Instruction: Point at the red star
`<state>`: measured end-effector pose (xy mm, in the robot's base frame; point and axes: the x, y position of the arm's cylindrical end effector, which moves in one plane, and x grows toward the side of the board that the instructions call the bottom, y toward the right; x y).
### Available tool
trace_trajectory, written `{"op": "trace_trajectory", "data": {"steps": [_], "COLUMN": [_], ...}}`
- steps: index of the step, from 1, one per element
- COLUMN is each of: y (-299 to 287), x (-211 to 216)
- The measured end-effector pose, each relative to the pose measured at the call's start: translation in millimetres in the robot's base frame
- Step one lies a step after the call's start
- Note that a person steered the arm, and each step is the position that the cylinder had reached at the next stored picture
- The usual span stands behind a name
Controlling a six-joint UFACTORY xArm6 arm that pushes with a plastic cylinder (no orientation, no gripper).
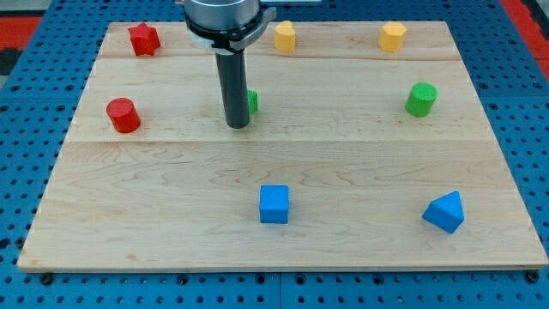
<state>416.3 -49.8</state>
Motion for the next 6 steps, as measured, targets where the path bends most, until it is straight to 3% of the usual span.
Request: {"op": "trace_trajectory", "data": {"steps": [1, 2, 3, 5, 6], "y": [-46.8, -106.9, -127.6, -101.5, -87.7], "x": [38.9, -1.9, -66.1, -196.9, -224.7]}}
